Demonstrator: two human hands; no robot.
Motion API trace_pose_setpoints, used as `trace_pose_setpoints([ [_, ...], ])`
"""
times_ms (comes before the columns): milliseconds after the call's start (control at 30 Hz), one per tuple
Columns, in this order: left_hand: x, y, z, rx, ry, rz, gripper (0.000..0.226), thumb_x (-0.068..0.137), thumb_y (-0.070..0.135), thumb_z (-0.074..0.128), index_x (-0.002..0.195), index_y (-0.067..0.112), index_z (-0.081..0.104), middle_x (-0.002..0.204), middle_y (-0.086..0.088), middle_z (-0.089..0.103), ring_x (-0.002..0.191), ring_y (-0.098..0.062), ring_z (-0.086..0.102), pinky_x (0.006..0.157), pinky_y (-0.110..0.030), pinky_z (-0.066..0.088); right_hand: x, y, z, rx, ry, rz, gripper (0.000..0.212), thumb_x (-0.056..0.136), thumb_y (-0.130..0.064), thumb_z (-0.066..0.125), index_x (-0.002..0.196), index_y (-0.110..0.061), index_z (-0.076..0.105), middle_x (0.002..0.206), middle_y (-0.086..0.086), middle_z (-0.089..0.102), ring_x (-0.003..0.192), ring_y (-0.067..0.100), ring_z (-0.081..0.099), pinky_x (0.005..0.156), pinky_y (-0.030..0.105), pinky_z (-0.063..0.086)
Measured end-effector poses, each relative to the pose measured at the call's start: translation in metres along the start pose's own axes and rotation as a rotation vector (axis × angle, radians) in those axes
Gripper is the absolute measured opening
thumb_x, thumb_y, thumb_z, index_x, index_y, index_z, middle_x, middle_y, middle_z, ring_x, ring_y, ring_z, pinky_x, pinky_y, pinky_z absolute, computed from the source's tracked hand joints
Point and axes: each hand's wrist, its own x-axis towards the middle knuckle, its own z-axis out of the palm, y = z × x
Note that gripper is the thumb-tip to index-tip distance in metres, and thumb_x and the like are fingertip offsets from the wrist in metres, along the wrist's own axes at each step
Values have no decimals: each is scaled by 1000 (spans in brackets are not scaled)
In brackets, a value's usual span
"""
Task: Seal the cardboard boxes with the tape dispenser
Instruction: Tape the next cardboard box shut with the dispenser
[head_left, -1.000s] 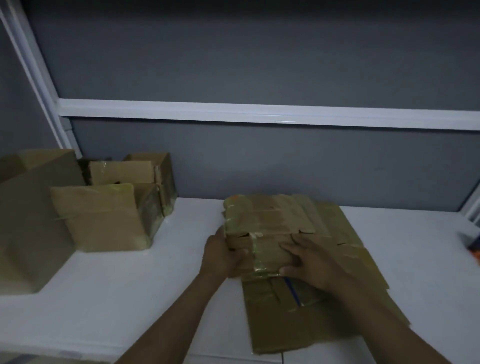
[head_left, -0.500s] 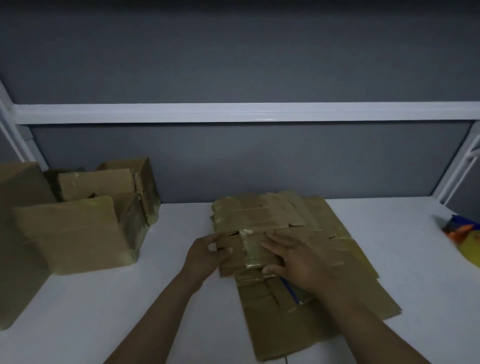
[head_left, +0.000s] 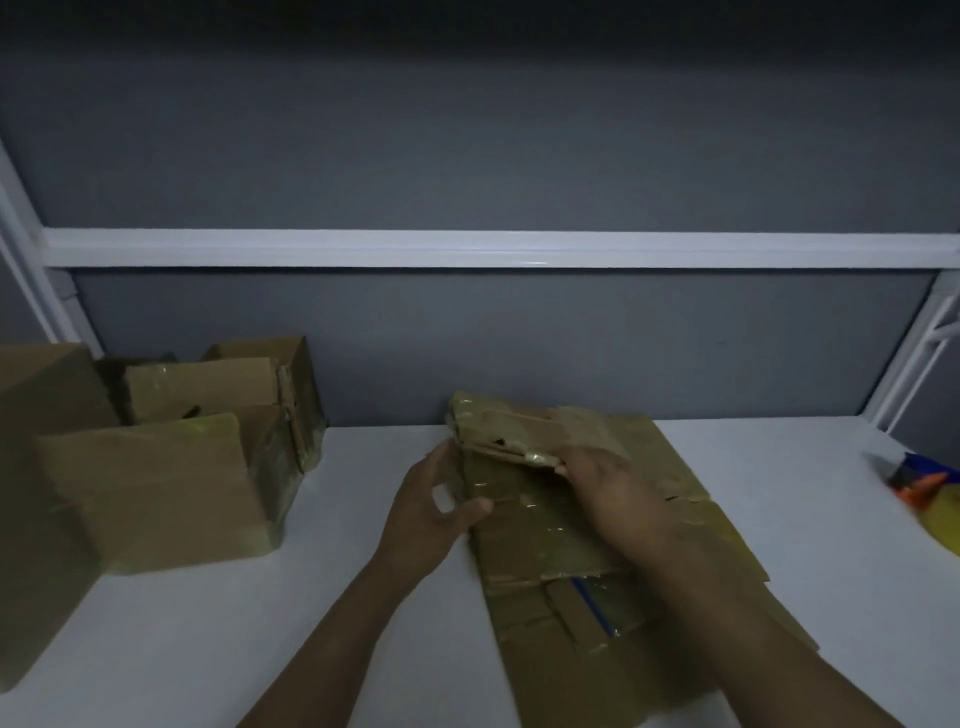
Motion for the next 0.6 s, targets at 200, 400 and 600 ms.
trace_pose_setpoints([
  [200, 49, 40, 3, 343, 138, 245, 101, 64, 74, 51, 148, 20, 35, 151, -11, 37, 138, -29, 35, 109, -51, 35, 4, 27, -47, 284, 447, 341, 17, 99, -12, 46, 100, -15, 63, 93, 0, 62, 86, 17, 57, 73, 22, 44],
  [400, 97, 84, 43, 435, 157, 462, 92, 71, 73, 49, 150, 32, 27, 149, -6, 41, 136, -29, 37, 106, -58, 33, -17, 74, -93, 420, 669, 429, 19, 99, -24, 41, 95, -22, 60, 85, -10, 59, 80, -9, 52, 67, 1, 39],
  [600, 129, 127, 113, 576, 192, 542, 79, 69, 66, 51, 135, 23, 55, 105, -4, 56, 103, -29, 51, 94, -42, 32, -41, 160, -113, 590, 715, 635, 23, 103, -18, 38, 96, -17, 60, 84, -13, 59, 76, -11, 53, 60, 1, 38],
])
